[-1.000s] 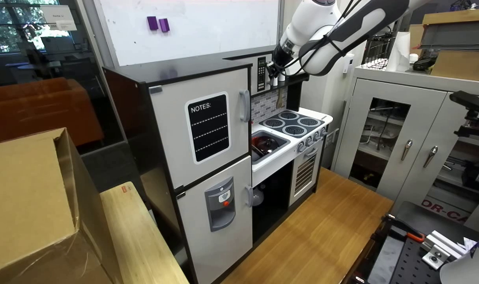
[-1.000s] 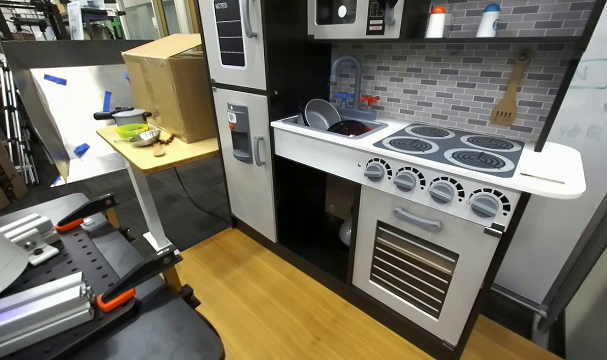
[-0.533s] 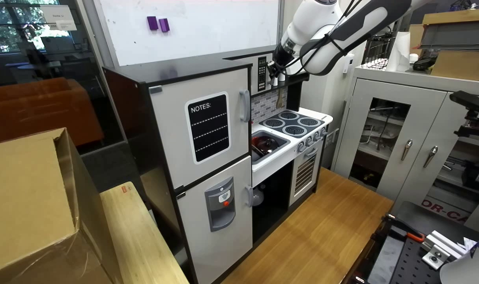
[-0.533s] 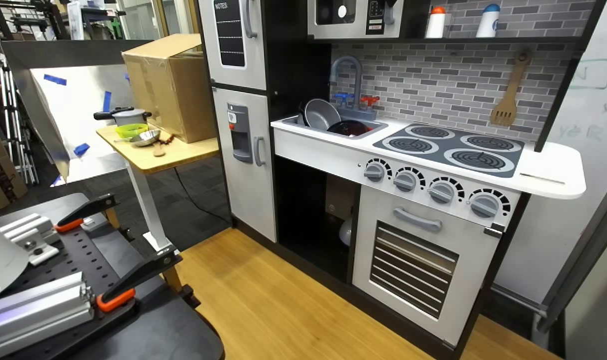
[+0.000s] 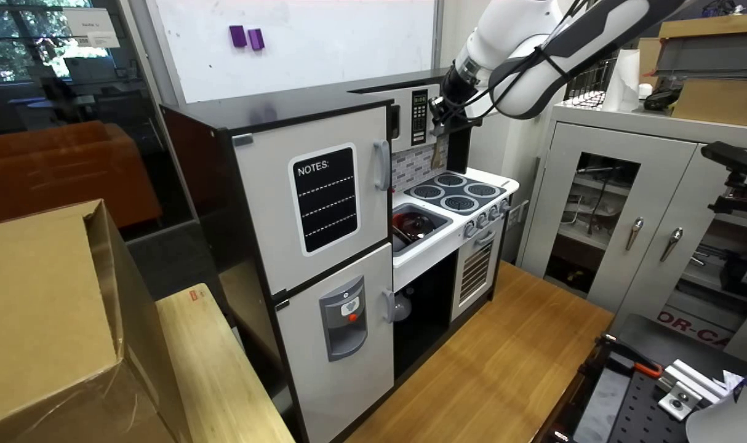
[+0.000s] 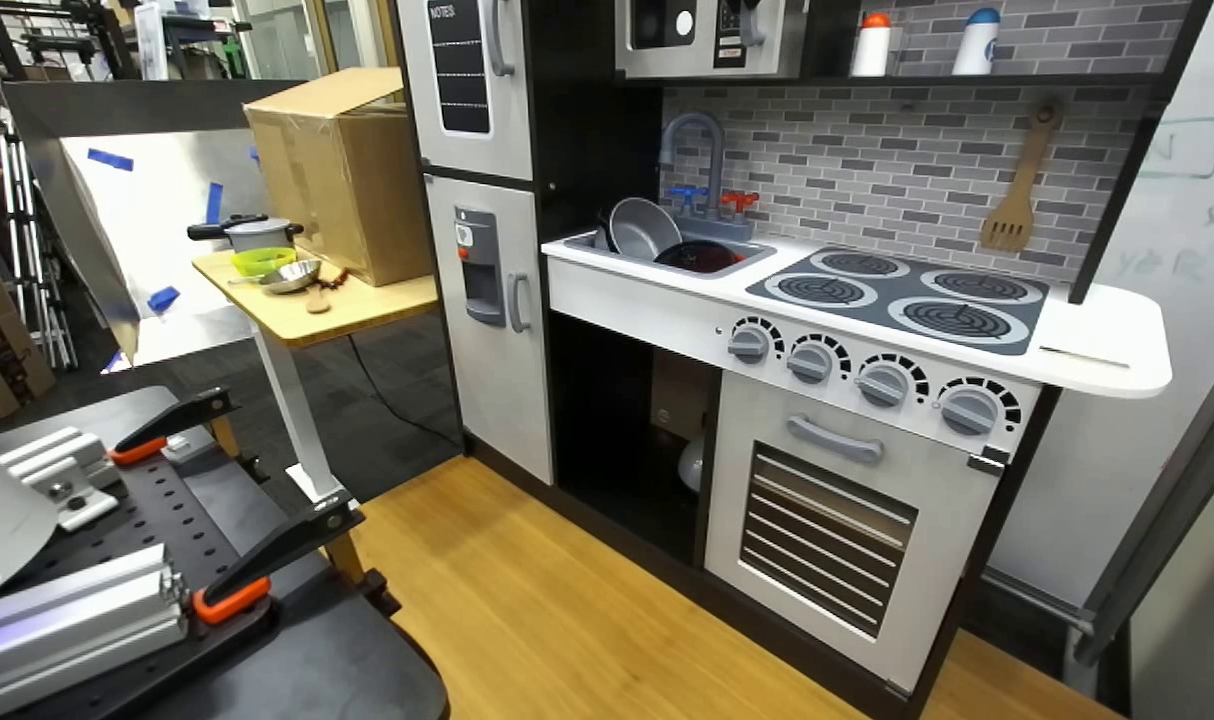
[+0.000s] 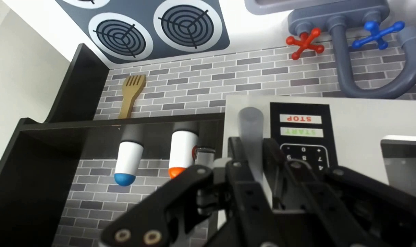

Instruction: Open the cabinet door on the top of the sink

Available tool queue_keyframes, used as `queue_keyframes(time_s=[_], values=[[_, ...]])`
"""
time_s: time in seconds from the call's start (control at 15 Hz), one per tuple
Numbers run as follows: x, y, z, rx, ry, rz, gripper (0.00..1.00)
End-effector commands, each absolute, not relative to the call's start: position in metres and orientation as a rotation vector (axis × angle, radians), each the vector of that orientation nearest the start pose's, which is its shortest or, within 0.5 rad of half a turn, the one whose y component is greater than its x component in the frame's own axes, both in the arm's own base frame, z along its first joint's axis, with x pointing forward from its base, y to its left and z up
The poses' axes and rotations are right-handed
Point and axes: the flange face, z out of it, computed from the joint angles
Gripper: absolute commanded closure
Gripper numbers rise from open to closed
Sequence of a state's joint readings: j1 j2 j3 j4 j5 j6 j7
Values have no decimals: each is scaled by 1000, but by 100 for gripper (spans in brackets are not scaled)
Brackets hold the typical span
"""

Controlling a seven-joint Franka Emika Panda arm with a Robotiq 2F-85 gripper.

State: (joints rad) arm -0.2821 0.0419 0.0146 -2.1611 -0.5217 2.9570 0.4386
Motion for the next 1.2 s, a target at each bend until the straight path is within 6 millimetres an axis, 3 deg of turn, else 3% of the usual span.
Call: queue_keyframes(time_s=[0.0, 0.6, 1.13], values=[[538, -110, 467, -3086, 292, -1254, 95], [478, -71, 473, -3061, 213, -1231, 95], [426, -50, 478, -3029, 91, -1251, 95]])
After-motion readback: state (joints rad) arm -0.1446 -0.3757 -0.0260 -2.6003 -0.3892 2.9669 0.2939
